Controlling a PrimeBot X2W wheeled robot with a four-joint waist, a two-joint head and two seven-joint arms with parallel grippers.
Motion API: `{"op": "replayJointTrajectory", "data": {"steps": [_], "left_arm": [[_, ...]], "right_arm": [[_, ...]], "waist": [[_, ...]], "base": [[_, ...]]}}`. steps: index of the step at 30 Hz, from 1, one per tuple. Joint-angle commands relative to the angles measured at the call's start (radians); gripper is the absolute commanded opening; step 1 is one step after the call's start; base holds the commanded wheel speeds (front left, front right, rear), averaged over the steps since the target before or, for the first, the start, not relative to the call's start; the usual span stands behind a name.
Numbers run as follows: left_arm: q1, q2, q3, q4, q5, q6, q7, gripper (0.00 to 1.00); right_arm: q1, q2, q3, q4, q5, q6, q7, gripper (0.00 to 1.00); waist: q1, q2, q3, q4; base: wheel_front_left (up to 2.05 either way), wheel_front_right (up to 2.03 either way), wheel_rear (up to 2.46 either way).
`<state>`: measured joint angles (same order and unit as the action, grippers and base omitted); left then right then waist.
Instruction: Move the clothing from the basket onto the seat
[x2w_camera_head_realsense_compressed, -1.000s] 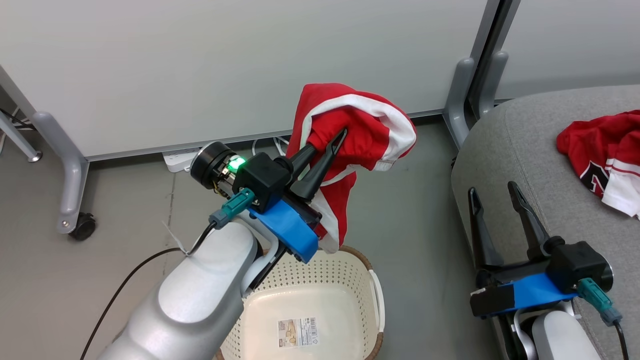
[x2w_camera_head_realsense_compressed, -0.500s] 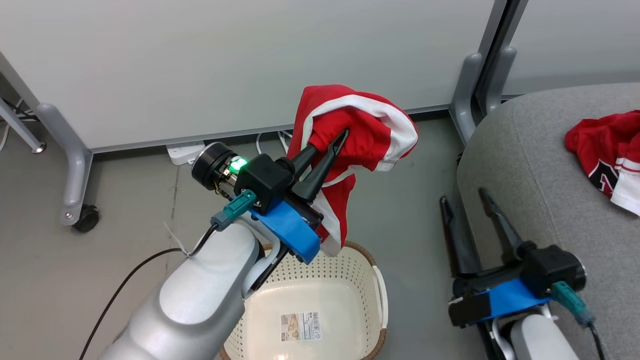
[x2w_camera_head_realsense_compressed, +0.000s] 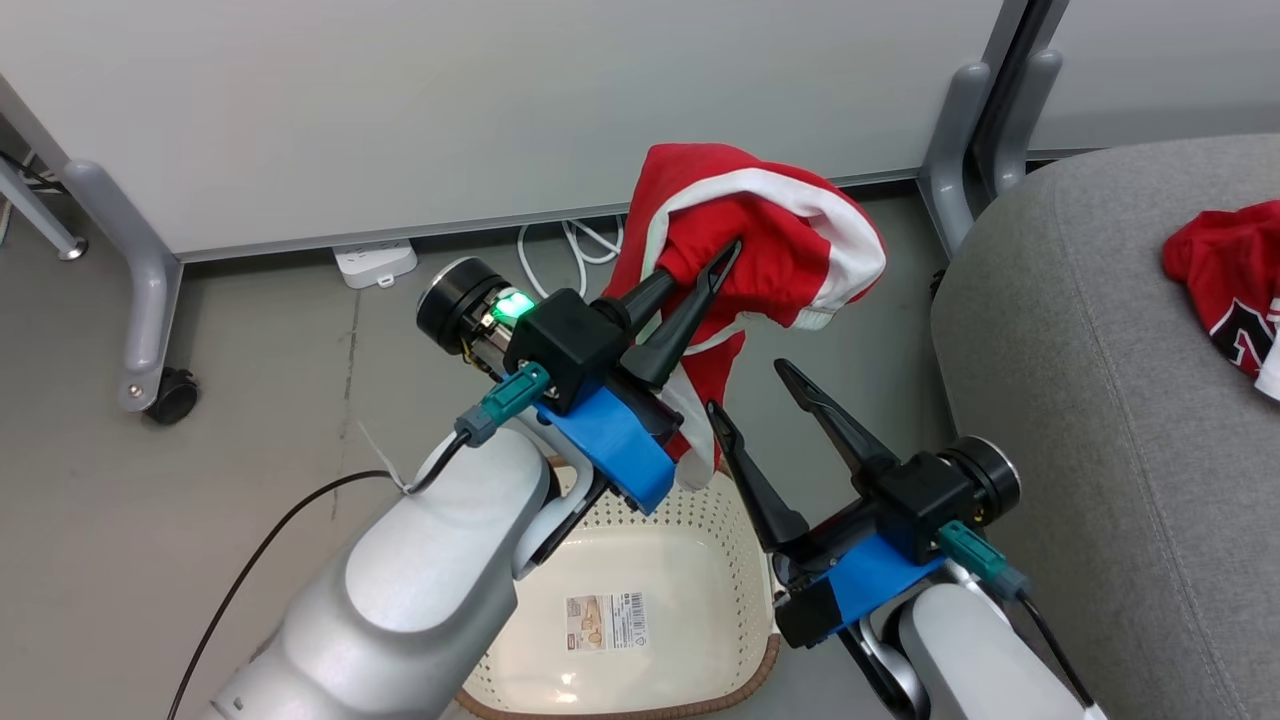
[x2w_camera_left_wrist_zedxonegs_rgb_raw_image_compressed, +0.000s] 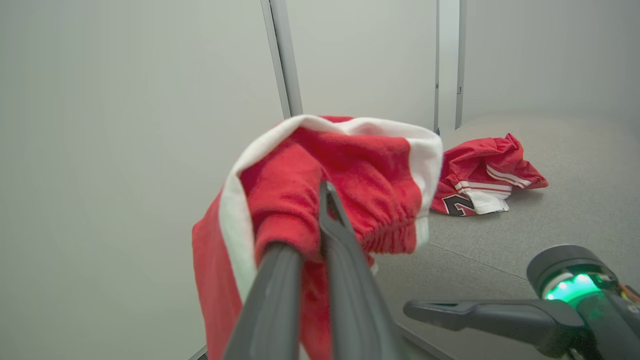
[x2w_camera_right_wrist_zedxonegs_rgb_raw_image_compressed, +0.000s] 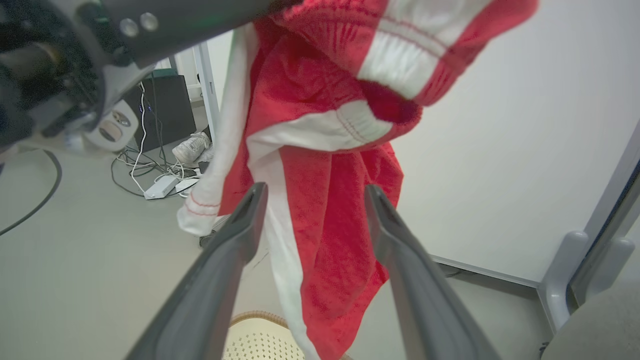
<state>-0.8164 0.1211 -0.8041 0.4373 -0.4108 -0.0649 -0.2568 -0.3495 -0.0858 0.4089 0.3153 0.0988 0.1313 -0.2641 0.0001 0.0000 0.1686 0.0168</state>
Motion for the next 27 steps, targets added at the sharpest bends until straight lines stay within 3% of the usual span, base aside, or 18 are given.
{"op": "replayJointTrajectory", "data": {"steps": [1, 15, 27], "left_arm": [[-0.014, 0.0, 0.0, -0.003, 0.007, -0.003, -0.002, 0.0], [-0.064, -0.042, -0.033, -0.012, 0.003, -0.006, -0.006, 0.0], [-0.1, -0.061, -0.056, -0.03, -0.007, 0.001, -0.009, 0.0]], "right_arm": [[-0.023, -0.004, 0.014, 0.013, 0.008, -0.001, 0.0, 1.0], [-0.236, 0.011, 0.083, 0.252, -0.045, -0.001, 0.0, 1.0], [-0.337, 0.036, -0.006, 0.397, -0.127, -0.001, 0.0, 1.0]], "waist": [[-0.0001, 0.0, 0.007, 0.005], [-0.0001, 0.0, 0.063, 0.033], [-0.0001, 0.0, 0.097, 0.055]], "base": [[0.0, 0.0, 0.0], [0.0, 0.0, 0.0], [0.0, 0.0, 0.0]]}}
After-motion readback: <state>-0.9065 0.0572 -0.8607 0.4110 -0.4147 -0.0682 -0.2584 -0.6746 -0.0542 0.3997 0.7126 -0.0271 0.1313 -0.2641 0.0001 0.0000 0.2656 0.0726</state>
